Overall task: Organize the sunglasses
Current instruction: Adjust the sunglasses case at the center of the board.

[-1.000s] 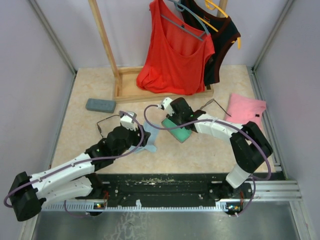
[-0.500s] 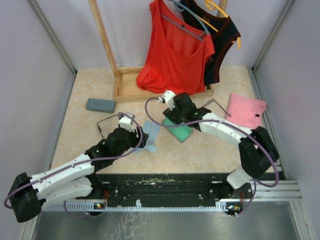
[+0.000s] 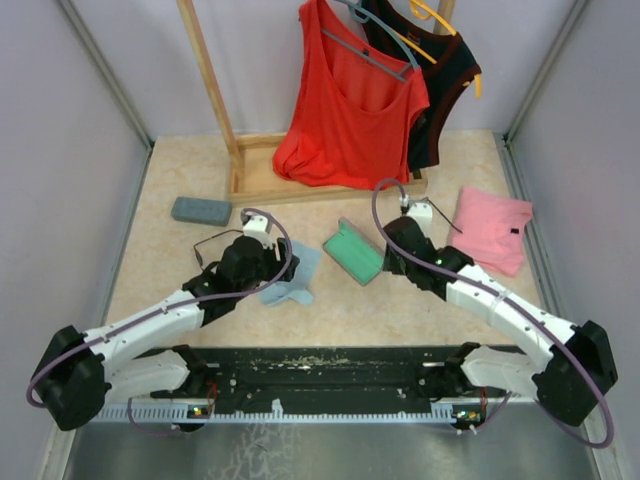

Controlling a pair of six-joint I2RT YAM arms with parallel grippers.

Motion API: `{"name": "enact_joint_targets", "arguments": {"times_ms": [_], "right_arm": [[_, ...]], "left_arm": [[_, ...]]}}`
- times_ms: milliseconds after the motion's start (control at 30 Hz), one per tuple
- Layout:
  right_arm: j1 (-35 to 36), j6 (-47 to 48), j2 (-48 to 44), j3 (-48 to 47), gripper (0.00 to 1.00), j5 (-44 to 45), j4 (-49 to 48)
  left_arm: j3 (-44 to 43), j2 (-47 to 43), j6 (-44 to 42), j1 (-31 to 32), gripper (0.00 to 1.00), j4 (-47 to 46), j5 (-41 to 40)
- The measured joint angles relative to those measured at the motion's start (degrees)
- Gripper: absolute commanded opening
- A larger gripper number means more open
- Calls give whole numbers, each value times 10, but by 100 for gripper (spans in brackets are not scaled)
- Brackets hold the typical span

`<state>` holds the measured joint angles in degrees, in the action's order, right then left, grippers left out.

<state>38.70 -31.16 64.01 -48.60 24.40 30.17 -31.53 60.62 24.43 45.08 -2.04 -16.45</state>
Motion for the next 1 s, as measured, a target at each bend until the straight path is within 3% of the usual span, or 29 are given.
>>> {"name": "enact_joint_targets", "arguments": {"times_ms": [233, 467, 767, 1000], "right_arm": [[0, -112, -1, 60, 32, 0, 59], [-2, -151, 88, 91, 28, -16, -16], [-24, -164, 196, 75, 27, -18, -104], [-51, -122, 258, 27, 27, -18, -143]], "left_arm": [[-15, 13, 0, -12, 71, -7, 29], [-15, 9, 3, -14, 71, -7, 41], [-15, -20, 3, -15, 71, 7, 41], [-15, -32, 3, -17, 71, 20, 40]]}}
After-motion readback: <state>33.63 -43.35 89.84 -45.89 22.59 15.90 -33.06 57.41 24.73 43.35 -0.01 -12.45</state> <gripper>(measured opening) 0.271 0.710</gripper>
